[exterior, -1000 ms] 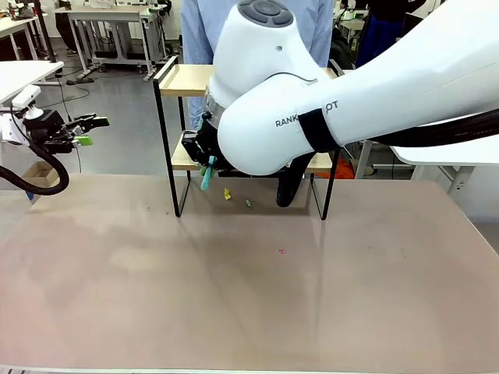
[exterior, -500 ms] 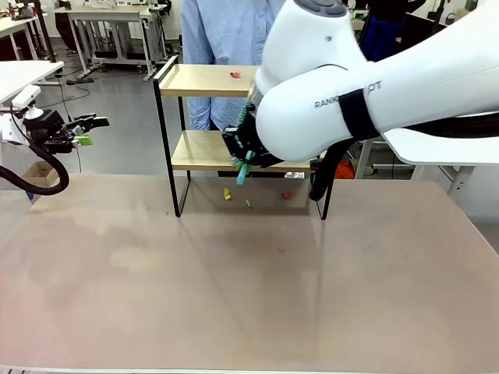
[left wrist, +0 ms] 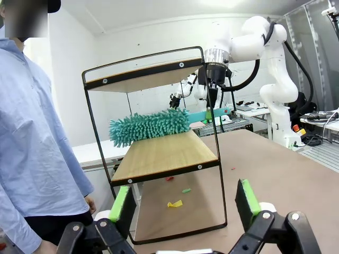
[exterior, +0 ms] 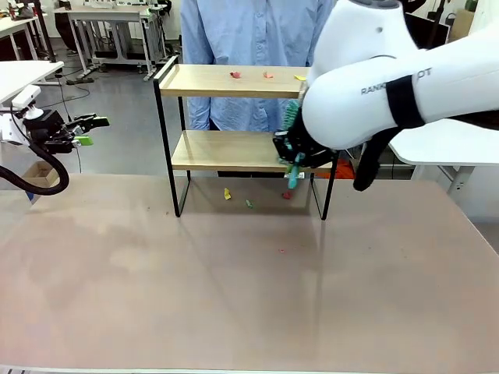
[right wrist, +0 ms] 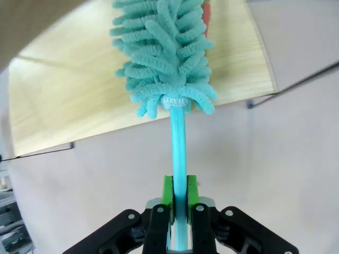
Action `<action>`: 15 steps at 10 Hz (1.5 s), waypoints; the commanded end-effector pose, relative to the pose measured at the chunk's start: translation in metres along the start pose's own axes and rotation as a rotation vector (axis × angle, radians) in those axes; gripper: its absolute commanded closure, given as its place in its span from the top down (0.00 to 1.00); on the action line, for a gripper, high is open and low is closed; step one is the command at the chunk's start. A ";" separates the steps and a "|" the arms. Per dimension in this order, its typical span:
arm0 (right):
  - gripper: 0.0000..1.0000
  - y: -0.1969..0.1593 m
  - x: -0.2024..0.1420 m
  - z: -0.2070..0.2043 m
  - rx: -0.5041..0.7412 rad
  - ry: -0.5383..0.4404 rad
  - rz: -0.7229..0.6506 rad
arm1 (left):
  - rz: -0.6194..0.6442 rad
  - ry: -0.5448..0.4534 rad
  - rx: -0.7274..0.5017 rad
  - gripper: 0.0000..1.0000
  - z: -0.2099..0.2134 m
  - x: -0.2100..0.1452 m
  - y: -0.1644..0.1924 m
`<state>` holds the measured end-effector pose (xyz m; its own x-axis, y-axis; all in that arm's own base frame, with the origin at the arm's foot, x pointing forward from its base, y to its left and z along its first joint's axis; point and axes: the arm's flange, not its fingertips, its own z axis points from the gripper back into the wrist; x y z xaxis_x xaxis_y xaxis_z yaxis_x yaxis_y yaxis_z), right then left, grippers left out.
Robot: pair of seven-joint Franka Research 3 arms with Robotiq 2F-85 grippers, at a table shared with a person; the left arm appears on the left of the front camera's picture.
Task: Clean the shelf.
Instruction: Clean the specific section of the Shelf indicated by the human with the Duster.
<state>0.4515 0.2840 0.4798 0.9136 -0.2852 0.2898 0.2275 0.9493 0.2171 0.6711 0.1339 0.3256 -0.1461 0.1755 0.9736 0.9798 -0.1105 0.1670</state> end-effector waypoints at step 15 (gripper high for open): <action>0.13 -0.073 -0.005 0.066 0.301 0.023 0.686 | -0.016 0.010 -0.009 1.00 0.000 0.002 -0.001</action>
<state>0.4190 0.2343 0.5259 0.8699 0.2369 0.4326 -0.3462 0.9180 0.1934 0.6711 0.1338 0.3257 -0.1462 0.1755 0.9736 0.9797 -0.1106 0.1671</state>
